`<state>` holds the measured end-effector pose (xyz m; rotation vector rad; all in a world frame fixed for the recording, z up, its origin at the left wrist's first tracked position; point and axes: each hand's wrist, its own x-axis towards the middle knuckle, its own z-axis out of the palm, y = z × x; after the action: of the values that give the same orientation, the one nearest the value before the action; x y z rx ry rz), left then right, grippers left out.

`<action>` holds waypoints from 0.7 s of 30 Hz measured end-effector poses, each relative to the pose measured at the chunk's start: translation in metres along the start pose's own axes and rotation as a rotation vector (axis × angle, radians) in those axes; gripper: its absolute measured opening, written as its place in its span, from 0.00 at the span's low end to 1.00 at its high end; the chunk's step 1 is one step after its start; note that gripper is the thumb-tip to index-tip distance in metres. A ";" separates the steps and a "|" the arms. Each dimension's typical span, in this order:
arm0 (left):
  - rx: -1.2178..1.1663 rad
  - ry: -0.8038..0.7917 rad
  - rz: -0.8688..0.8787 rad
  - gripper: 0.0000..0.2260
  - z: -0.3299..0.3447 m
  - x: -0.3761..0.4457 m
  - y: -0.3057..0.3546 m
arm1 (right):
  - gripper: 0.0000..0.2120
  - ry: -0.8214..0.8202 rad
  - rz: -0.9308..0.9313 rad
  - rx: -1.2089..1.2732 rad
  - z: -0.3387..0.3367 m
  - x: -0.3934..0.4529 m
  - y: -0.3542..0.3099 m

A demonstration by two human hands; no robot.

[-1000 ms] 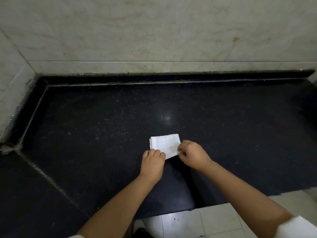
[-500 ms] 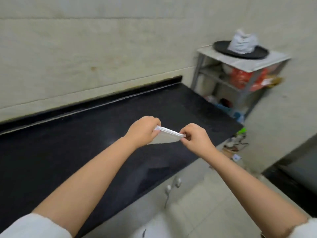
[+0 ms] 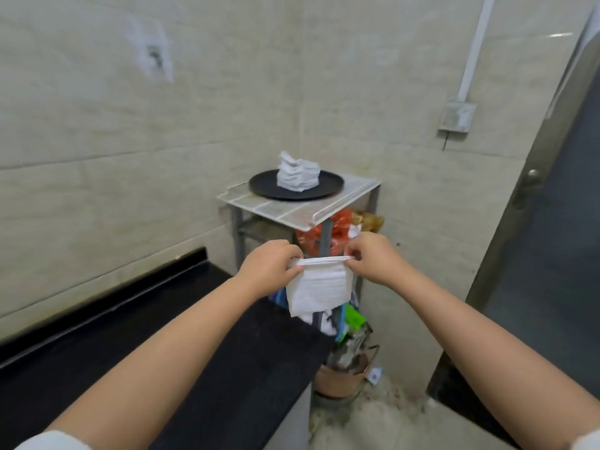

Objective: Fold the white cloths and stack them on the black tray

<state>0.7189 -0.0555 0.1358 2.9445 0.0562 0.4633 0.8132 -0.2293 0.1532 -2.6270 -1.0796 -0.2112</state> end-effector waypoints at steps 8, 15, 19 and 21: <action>-0.023 0.080 -0.064 0.12 -0.010 0.188 -0.019 | 0.07 0.045 0.036 0.114 -0.047 0.167 0.087; 0.045 0.100 -0.209 0.11 -0.016 0.313 -0.044 | 0.07 -0.012 -0.010 0.318 -0.065 0.302 0.139; -0.025 0.196 -0.439 0.10 -0.011 0.380 -0.068 | 0.06 -0.107 -0.099 0.456 -0.060 0.387 0.159; -0.070 0.315 -0.551 0.10 -0.009 0.414 -0.079 | 0.07 -0.080 -0.190 0.460 -0.053 0.436 0.166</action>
<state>1.1087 0.0493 0.2559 2.5961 0.8381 0.8003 1.2381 -0.0698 0.2743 -2.1422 -1.2351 0.0964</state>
